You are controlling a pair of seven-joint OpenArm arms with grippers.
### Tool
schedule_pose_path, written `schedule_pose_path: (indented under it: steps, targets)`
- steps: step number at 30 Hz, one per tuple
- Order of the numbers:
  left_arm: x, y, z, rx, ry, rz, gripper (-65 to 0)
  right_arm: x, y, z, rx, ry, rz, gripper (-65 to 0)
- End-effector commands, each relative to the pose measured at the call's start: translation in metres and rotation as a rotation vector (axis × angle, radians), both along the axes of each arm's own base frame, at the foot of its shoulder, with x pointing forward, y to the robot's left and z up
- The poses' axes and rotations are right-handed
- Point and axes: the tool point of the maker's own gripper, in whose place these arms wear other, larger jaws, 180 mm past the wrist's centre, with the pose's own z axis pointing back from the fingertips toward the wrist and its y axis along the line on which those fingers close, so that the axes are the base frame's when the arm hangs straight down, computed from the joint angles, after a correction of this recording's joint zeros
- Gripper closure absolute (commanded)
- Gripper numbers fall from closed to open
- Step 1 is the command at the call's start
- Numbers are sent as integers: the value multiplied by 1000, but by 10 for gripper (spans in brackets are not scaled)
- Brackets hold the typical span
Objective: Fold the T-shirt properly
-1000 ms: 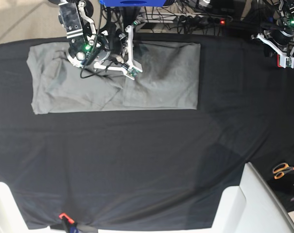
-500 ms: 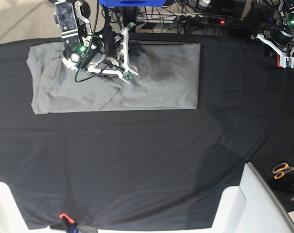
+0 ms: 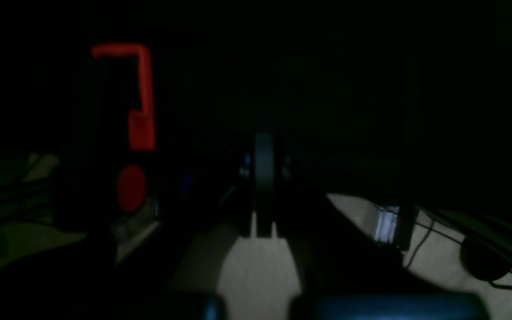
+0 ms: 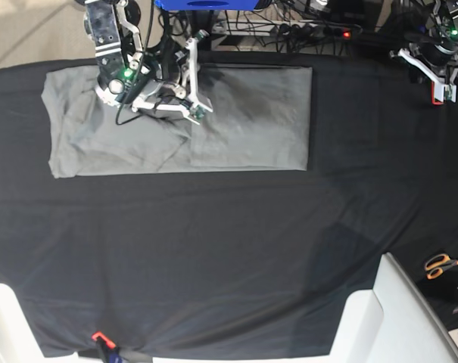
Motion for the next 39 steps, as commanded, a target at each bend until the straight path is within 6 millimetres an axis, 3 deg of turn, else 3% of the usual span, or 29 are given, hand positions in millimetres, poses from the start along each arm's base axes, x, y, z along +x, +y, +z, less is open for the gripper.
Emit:
schedule_pose_path:
  steps: [1,5,9,12,15,20,24,30,33,39]
  targets:
    - [9,9,10,19,-37,-3,0,13,3,16,33,-64,-18,-260]
    - [9,8,10,18,-42,-2,0,35,-21,50,16,-192,-94,-419]
    - [10,8,10,18,-43,-3,0,70,-98,63,-95,-257,-312,-464]
    - [9,7,10,16,-41,-2,0,87,-161,57,-129,-226,-527,-513]
    - [8,7,9,16,-40,-2,0,89,-218,50,-99,-169,-726,-560]
    - [7,7,9,16,-38,-2,0,87,-274,32,23,-89,-923,-560]
    - [6,7,9,16,-37,-2,0,83,-293,19,189,-27,-1017,-561]
    - [6,7,9,16,-37,-2,0,72,-289,-1,391,93,-1102,-561]
    - [6,7,9,16,-37,-2,0,66,-281,-8,397,134,-1098,-564]
    - [6,7,9,16,-35,-2,0,60,-231,-17,424,234,-943,-558]
